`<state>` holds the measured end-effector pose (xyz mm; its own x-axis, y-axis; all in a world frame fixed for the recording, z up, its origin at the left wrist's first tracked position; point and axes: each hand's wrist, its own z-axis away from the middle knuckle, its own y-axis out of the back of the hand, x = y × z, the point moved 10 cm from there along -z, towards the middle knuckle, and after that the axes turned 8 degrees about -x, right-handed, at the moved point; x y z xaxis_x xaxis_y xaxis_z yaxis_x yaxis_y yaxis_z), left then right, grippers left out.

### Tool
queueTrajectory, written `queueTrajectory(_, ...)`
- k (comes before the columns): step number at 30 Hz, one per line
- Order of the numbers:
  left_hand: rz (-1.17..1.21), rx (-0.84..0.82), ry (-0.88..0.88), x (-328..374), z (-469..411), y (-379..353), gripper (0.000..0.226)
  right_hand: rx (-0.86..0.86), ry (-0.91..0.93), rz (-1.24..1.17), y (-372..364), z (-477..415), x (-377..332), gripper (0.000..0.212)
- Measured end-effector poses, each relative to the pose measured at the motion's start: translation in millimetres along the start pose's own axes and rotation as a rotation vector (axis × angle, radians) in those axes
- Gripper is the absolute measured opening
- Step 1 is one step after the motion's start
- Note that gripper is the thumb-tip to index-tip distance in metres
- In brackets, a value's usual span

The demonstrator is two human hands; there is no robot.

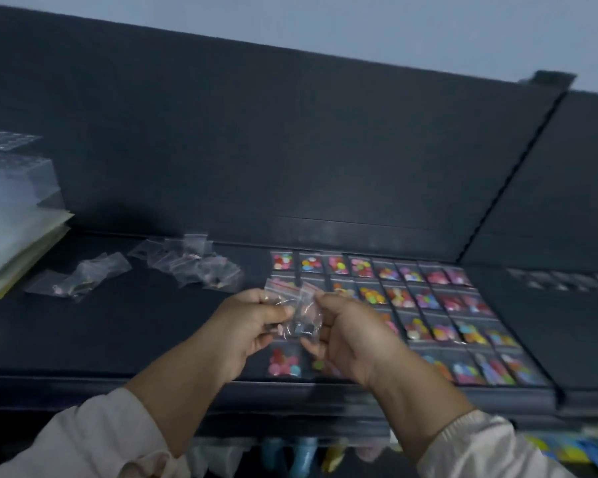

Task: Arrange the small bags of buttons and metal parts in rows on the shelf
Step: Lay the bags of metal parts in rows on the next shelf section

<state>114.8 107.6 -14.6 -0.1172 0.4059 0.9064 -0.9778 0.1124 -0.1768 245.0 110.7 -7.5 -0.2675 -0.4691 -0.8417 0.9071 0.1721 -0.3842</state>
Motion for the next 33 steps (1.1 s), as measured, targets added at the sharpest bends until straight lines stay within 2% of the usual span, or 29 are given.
queueTrajectory(4,-0.080,-0.058,-0.032,-6.1,4.1,-86.7,0.016,0.007,0.113,0.012,65.4,54.2,-21.0,0.015)
queueTrajectory(8,-0.020,-0.121,-0.005,-20.3,9.1,-179.0,0.006,0.130,0.194,0.073,142.9,116.1,-39.4,0.018)
queueTrajectory(11,-0.003,-0.167,0.015,-34.3,12.9,-242.7,0.009,0.230,0.220,0.093,200.5,158.5,-46.2,0.027)
queueTrajectory(15,-0.039,-0.220,-0.015,-50.1,16.7,-321.5,0.018,0.309,0.249,0.106,266.8,214.0,-53.1,0.015)
queueTrajectory(19,-0.113,-0.257,-0.062,-59.2,16.3,-391.4,0.006,0.386,0.284,0.095,327.3,260.0,-64.0,0.015)
queueTrajectory(20,-0.130,-0.269,-0.075,-59.3,16.2,-406.9,0.001,0.404,0.288,0.088,340.7,268.3,-67.1,0.016)
queueTrajectory(26,-0.205,-0.322,-0.110,-54.0,-4.8,-473.9,0.009,0.488,0.325,0.068,405.8,290.7,-89.1,0.015)
queueTrajectory(33,-0.240,-0.333,-0.152,-37.3,-73.9,-524.7,0.008,0.592,0.318,0.260,462.9,278.5,-134.8,0.013)
